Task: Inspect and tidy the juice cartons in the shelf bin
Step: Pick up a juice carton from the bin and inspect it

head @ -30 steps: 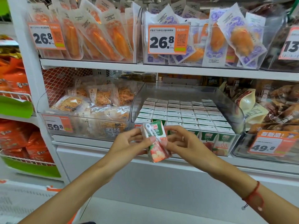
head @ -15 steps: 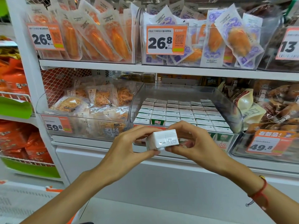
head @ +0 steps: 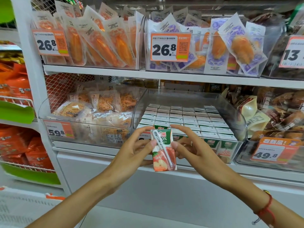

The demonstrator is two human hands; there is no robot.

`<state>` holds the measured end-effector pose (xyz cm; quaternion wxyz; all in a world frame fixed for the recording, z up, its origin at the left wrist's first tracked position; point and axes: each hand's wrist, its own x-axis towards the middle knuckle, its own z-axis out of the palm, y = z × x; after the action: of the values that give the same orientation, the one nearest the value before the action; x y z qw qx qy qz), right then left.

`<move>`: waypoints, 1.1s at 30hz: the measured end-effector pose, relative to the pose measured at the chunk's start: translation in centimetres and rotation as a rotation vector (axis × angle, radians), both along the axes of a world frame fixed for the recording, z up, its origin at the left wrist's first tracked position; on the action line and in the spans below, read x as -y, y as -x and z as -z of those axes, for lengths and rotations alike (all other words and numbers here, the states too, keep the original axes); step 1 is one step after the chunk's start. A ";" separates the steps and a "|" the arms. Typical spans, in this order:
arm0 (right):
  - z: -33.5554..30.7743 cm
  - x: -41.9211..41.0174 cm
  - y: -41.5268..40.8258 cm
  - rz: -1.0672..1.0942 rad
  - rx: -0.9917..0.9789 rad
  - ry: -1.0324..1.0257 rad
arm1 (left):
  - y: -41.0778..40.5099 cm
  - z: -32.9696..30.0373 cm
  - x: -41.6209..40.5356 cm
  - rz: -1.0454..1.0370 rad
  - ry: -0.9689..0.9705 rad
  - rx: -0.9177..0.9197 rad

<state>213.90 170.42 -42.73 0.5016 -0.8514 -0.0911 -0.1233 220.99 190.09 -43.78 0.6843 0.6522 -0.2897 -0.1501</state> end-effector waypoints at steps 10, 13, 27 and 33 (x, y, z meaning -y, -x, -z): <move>-0.2 -0.2 -0.5 -0.070 -0.107 -0.083 | -0.7 0.2 0.2 -0.104 0.146 -0.459; 0.1 -0.2 -0.8 -0.004 -0.177 -0.182 | -0.6 0.1 0.5 -0.135 0.129 -0.576; 0.9 -1.8 -0.8 0.026 -0.311 -0.417 | 0.0 -0.1 1.0 -0.214 0.128 -0.267; 0.5 -2.2 -1.1 0.176 -0.095 -0.331 | -0.4 -0.1 0.9 -0.240 0.076 -0.324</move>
<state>214.98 172.63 -43.26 0.6256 -0.7670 0.0292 -0.1395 221.36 189.21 -43.68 0.7589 0.6232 -0.1014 -0.1594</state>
